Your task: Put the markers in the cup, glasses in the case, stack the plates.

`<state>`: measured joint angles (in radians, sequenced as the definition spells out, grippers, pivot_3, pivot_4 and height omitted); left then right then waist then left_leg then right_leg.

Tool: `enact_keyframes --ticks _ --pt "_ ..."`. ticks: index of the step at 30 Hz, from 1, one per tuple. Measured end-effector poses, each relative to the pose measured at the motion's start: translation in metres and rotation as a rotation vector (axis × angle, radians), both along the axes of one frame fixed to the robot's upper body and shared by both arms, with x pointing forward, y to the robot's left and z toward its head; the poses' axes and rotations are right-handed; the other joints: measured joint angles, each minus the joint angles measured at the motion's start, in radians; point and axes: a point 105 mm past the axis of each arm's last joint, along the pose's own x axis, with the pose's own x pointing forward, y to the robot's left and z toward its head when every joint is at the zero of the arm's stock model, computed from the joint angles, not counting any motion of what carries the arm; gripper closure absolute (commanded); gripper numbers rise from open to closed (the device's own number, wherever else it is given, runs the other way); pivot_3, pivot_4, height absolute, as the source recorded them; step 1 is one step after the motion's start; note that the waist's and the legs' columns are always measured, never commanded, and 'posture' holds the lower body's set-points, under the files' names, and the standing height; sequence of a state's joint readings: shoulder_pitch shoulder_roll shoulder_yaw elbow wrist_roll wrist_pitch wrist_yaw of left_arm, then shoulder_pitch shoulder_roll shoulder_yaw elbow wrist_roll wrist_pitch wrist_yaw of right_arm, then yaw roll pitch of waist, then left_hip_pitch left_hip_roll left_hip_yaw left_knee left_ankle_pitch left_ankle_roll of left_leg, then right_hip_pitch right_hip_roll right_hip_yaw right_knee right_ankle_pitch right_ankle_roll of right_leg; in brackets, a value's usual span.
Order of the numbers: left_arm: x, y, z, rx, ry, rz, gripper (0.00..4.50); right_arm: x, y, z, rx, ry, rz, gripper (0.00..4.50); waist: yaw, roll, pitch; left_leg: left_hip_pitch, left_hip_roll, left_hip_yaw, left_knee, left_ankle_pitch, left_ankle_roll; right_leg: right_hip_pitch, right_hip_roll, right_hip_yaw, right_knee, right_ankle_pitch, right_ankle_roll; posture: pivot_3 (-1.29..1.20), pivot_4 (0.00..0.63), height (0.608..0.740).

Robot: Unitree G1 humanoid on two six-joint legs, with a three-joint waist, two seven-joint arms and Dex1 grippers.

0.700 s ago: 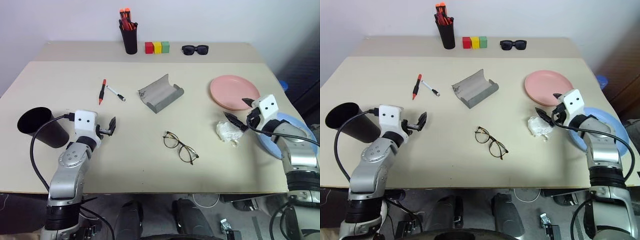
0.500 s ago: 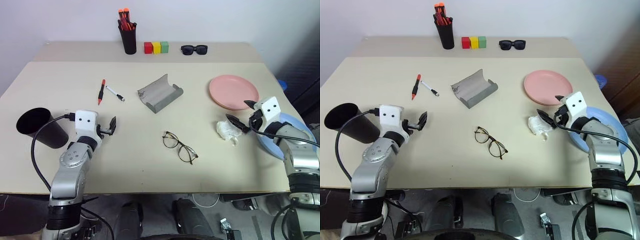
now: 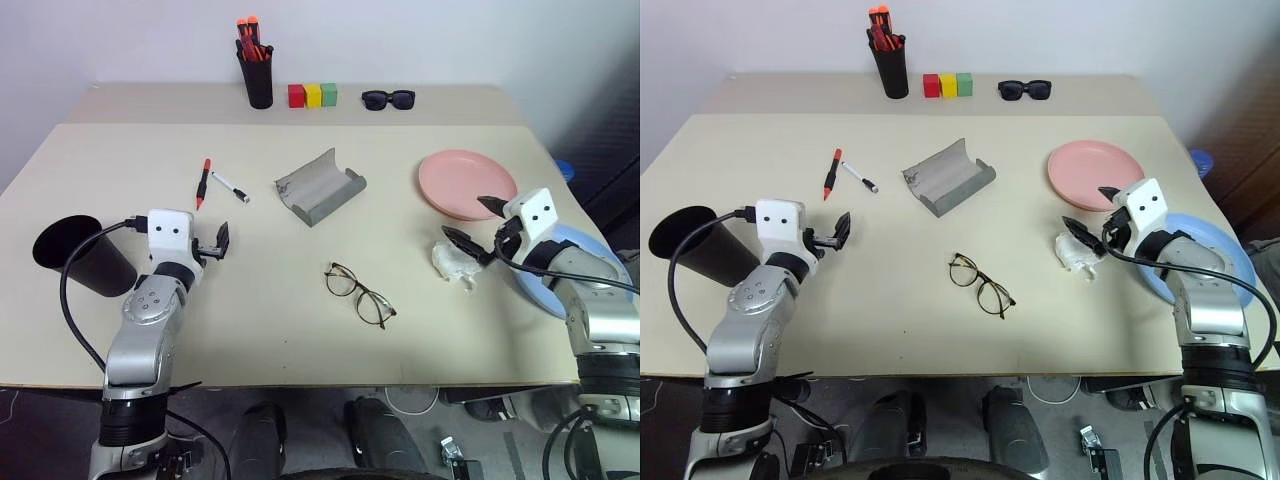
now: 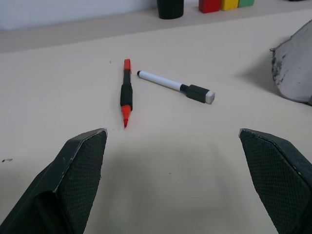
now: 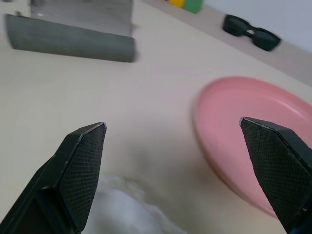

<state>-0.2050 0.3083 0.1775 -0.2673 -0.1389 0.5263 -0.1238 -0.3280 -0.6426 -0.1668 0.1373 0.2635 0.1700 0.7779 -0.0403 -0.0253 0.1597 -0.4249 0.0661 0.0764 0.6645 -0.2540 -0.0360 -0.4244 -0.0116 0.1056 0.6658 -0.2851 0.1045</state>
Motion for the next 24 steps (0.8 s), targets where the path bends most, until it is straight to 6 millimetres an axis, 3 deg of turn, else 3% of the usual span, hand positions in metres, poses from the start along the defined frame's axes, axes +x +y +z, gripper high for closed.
enact_keyframes --ticks 6,13,18,21,24 --pt "0.024 0.002 0.006 -0.05 0.01 0.067 0.03 0.011 0.039 -0.007 0.091 -0.005 0.015 0.0 0.003 0.0 0.0 0.0 0.0 0.0 0.001 0.0 0.0 0.0 0.0 0.0 0.001 0.0 0.0 0.0 0.15 0.725" --pt "0.083 -0.031 0.021 -0.139 0.106 0.106 0.03 0.019 0.092 -0.018 0.04 -0.033 0.05 0.0 0.026 0.0 0.0 -0.001 -0.001 0.0 0.002 0.0 0.0 0.0 0.0 0.0 0.0 0.001 0.001 0.0 0.15 0.725" --pt "0.12 -0.047 0.033 -0.189 0.224 0.204 0.03 0.016 0.13 -0.015 0.051 -0.062 0.142 0.0 0.027 -0.001 0.0 -0.001 -0.001 0.0 0.001 0.0 0.0 0.0 0.0 -0.001 -0.001 0.001 0.002 0.0 0.15 0.725" --pt "0.132 -0.05 0.035 -0.239 0.274 0.237 0.03 0.013 0.136 -0.01 0.05 -0.084 0.162 0.0 0.023 -0.001 0.0 -0.001 -0.001 0.0 0.0 0.0 0.0 0.0 0.0 -0.001 -0.001 0.001 0.002 0.0 0.15 0.725" --pt "0.134 -0.055 0.021 -0.316 0.361 0.256 0.03 0.009 0.139 -0.004 0.056 -0.104 0.173 0.0 0.024 -0.001 0.0 -0.001 -0.001 0.0 0.0 0.0 0.0 -0.001 0.0 -0.001 -0.001 0.001 0.002 0.0 0.15 0.725"
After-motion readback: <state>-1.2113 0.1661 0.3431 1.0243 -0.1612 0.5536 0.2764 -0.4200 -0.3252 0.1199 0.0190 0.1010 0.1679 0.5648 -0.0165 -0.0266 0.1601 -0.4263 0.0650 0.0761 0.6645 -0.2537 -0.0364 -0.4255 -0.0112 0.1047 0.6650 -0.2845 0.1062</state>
